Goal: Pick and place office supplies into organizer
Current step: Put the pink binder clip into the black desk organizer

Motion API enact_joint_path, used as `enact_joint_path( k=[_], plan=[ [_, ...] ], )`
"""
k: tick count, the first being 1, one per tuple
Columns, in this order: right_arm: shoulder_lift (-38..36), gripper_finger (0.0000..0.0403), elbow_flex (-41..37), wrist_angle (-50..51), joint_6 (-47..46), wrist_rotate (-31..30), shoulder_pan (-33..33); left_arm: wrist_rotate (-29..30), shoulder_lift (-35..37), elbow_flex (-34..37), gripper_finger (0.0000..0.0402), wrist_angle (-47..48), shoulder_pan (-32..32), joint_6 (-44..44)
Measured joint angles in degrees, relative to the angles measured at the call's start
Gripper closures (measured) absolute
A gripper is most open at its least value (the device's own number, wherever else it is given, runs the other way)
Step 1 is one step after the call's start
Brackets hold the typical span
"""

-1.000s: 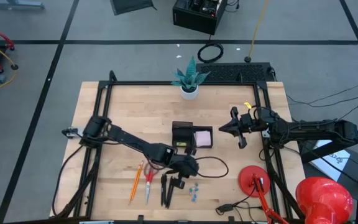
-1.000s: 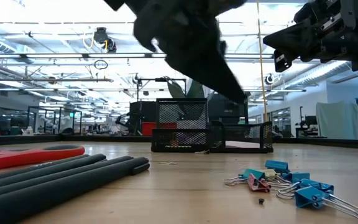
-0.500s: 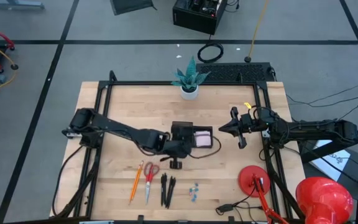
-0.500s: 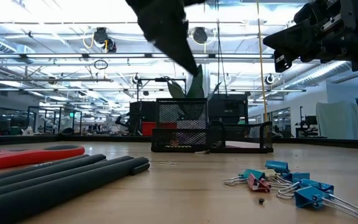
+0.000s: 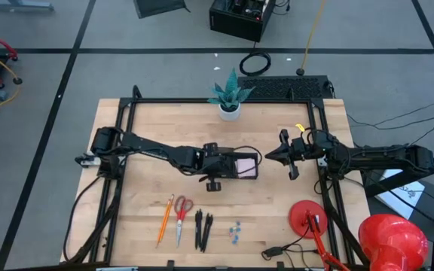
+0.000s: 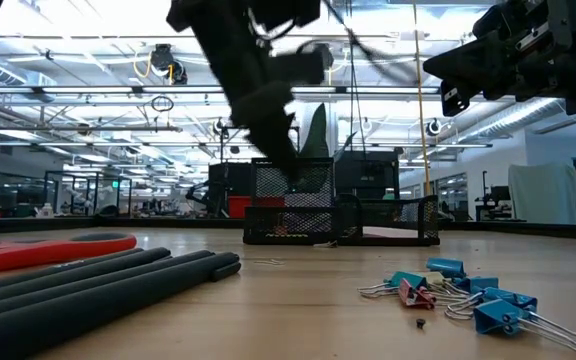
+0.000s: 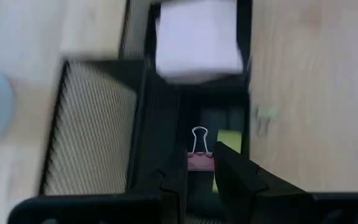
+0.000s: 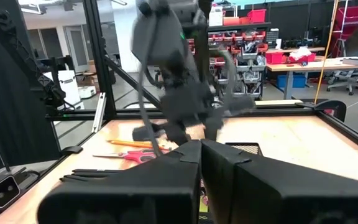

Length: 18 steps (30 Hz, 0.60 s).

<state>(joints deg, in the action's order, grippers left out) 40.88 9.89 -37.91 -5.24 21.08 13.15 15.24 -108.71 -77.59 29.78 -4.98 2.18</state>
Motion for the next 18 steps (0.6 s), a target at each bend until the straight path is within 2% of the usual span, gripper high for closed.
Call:
enact_joint_path(
  k=[9, 18],
  plan=[
    [0.02, 0.0401, 0.00, -0.02, 0.13, 0.01, 0.00, -0.41, 0.00, 6.36, 0.0332, -6.24, 0.69, 1.20],
    [0.02, 0.0401, 0.00, -0.04, 0.13, 0.00, 0.00, -0.39, 0.02, 7.68, 0.0332, -6.70, 0.37, 1.59]
  ],
)
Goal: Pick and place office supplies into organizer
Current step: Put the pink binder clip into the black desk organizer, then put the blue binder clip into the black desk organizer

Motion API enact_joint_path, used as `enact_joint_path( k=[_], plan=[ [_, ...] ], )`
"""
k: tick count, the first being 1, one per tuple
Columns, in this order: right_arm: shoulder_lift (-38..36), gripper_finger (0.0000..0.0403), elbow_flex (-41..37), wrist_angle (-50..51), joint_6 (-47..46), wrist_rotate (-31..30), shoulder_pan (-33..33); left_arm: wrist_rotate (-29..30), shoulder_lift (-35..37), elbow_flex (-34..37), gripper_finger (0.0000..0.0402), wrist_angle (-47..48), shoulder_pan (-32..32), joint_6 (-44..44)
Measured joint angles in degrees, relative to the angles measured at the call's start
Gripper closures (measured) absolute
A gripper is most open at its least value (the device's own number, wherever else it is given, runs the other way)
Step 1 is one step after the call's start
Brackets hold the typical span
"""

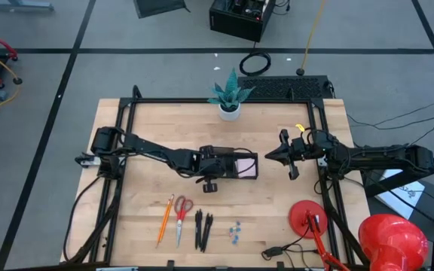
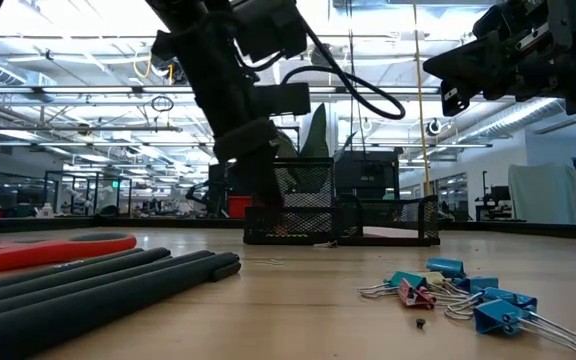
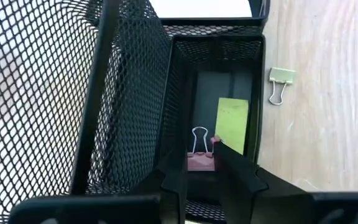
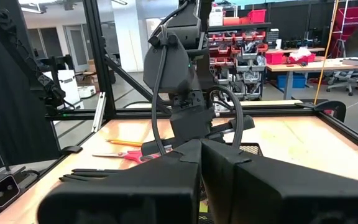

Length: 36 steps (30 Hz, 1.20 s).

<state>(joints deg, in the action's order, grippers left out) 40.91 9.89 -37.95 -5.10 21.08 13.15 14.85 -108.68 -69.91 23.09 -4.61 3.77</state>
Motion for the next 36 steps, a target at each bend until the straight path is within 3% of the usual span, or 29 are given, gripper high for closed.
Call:
enact_joint_path(
  k=[13, 20, 29, 32, 36],
  plan=[
    [0.00, 0.0401, 0.00, 0.00, 0.00, 0.00, 0.00, -0.72, 0.00, 0.00, 0.0259, -2.85, 0.00, -0.22],
    [0.00, 0.0401, 0.00, 0.00, 0.01, 0.00, 0.00, -0.85, 0.00, -1.91, 0.0256, -4.20, -1.29, -4.60],
    [-0.01, 0.0401, 0.00, 0.04, 0.20, 0.00, 0.00, -2.02, 0.09, -12.30, 0.0256, 0.26, -7.38, -4.40],
    [0.00, 0.0401, 0.00, 0.08, -0.05, 0.01, 0.00, -5.76, 0.09, -12.81, 0.0257, 0.35, -10.84, -2.21],
    [-0.02, 0.0401, 0.00, 0.46, -0.13, 0.02, 0.00, -6.18, -0.21, -11.72, 0.0257, -2.19, -15.85, -2.16]
  ],
)
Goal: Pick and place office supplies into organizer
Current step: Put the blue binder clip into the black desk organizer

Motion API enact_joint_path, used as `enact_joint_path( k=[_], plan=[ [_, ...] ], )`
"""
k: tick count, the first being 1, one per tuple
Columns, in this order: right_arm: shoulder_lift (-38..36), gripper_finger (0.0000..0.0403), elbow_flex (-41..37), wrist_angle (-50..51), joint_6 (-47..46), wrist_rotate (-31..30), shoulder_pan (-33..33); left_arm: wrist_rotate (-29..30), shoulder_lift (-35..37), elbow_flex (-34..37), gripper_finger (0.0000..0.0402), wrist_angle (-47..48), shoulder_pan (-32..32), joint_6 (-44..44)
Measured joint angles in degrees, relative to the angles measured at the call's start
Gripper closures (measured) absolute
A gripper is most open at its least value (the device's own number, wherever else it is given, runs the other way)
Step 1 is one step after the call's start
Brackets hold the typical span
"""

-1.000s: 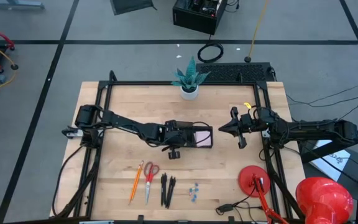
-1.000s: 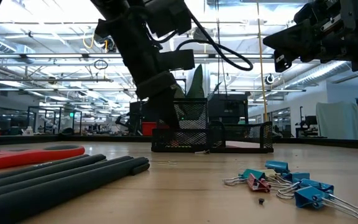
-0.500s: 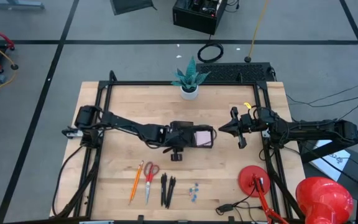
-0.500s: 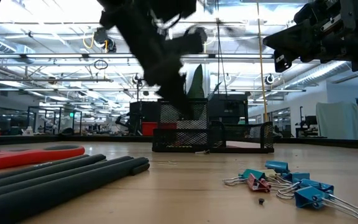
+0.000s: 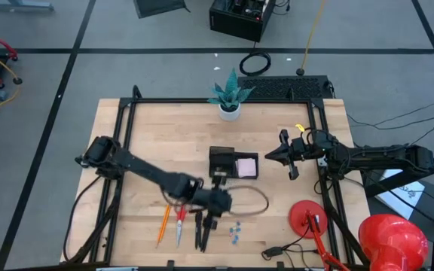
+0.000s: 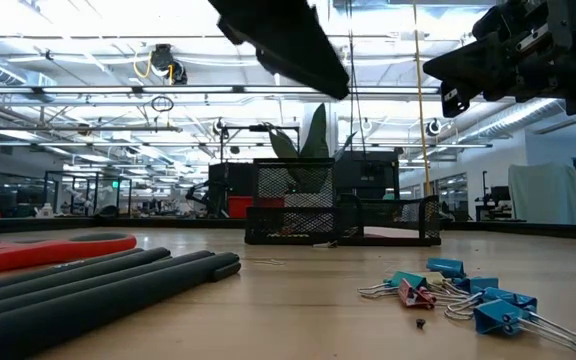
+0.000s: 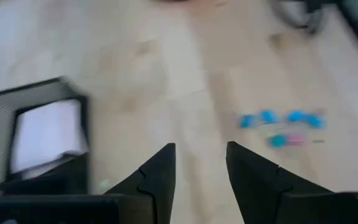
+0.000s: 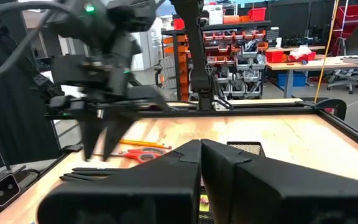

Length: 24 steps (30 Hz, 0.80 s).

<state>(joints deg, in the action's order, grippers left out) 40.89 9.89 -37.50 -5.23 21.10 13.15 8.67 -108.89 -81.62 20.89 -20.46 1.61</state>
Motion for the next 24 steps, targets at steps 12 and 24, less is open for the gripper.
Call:
enact_joint_path(
  k=[12, 24],
  plan=[
    [0.04, 0.0401, 0.00, 0.04, -0.07, -0.15, 0.00, 0.35, -0.85, 12.38, 0.0257, -30.63, -5.44, 6.28],
    [0.28, 0.0401, -0.02, 2.16, 0.68, -0.07, 0.00, 4.55, -1.15, 21.90, 0.0267, -33.58, -6.42, -3.48]
  ],
)
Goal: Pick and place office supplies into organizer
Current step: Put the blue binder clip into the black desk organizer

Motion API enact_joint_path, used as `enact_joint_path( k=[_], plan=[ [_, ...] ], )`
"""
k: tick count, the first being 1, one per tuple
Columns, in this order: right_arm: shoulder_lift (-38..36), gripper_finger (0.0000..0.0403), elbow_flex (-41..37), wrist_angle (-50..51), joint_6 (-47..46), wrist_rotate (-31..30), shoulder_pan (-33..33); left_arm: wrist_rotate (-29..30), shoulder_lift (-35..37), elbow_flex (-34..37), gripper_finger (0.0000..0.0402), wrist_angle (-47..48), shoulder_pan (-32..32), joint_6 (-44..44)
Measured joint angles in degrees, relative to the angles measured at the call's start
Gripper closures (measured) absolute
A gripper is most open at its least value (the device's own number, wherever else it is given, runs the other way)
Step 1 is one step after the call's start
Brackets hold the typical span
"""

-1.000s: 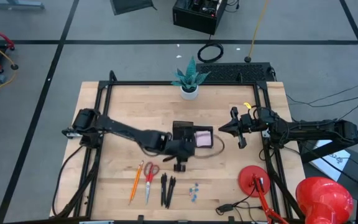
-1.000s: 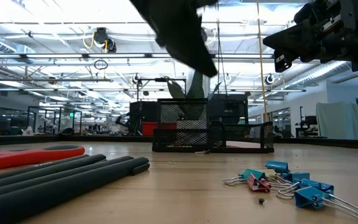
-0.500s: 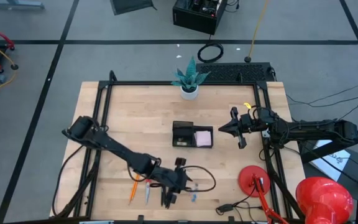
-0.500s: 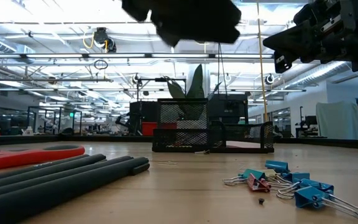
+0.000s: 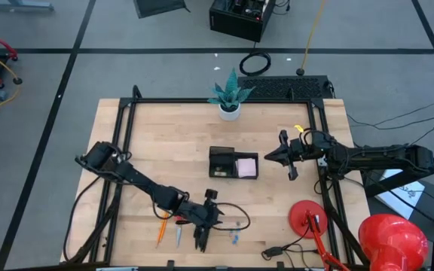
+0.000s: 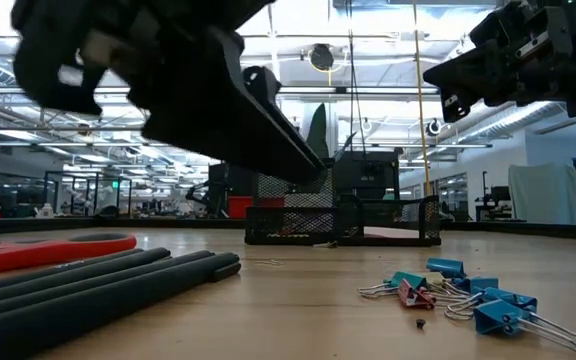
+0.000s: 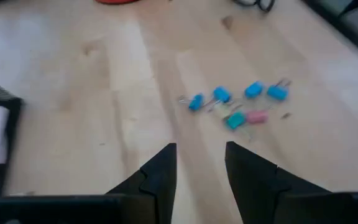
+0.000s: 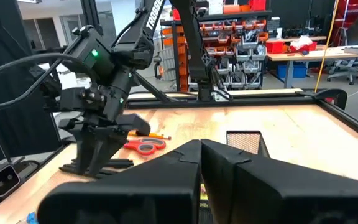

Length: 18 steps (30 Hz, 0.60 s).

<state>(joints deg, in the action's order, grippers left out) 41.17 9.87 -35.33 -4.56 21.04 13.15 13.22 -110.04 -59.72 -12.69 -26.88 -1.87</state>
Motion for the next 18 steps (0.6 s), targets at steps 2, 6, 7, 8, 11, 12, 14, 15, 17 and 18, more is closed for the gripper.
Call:
enact_joint_path(
  k=[2, 6, 7, 8, 11, 12, 14, 15, 17, 18],
  plan=[
    [0.00, 0.0401, 0.00, 0.66, 0.97, 0.03, 0.00, 2.70, 0.34, 2.32, 0.0286, -3.99, 0.00, -2.16],
    [0.00, 0.0401, 0.00, 1.10, 1.20, 0.04, -0.08, 4.36, 3.20, 7.08, 0.0345, -10.92, 0.69, -5.48],
    [0.00, 0.0401, 0.00, 0.98, 1.46, 0.04, -0.22, 4.41, 4.45, 8.21, 0.0363, -12.04, 0.88, -5.69],
    [0.00, 0.0401, 0.00, 0.94, 2.07, 0.04, -0.45, 4.43, 6.22, 9.58, 0.0380, -12.66, 1.03, -5.78],
    [0.00, 0.0401, 0.00, 0.92, 3.50, 0.04, -1.23, 4.48, 11.07, 13.45, 0.0393, -15.26, 1.39, -5.07],
    [0.00, 0.0401, 0.00, 0.92, 3.69, 0.05, -1.34, 4.93, 12.90, 15.05, 0.0392, -15.66, 1.10, -4.98],
    [0.00, 0.0401, 0.00, 0.94, 3.74, 0.06, -1.38, 6.52, 15.66, 17.27, 0.0392, -15.79, 0.34, -3.04],
    [0.00, 0.0401, 0.00, 1.02, 3.73, 0.07, -1.38, 7.37, 16.84, 18.35, 0.0395, -15.97, -0.35, -1.72],
    [-0.01, 0.0401, 0.00, 1.07, 3.72, 0.07, -1.38, 9.61, 18.67, 20.45, 0.0398, -15.83, -1.93, -0.02],
    [0.00, 0.0401, 0.00, 1.30, 3.73, 0.06, -1.38, 10.65, 19.19, 21.19, 0.0397, -15.76, -2.72, 0.54]
  ],
)
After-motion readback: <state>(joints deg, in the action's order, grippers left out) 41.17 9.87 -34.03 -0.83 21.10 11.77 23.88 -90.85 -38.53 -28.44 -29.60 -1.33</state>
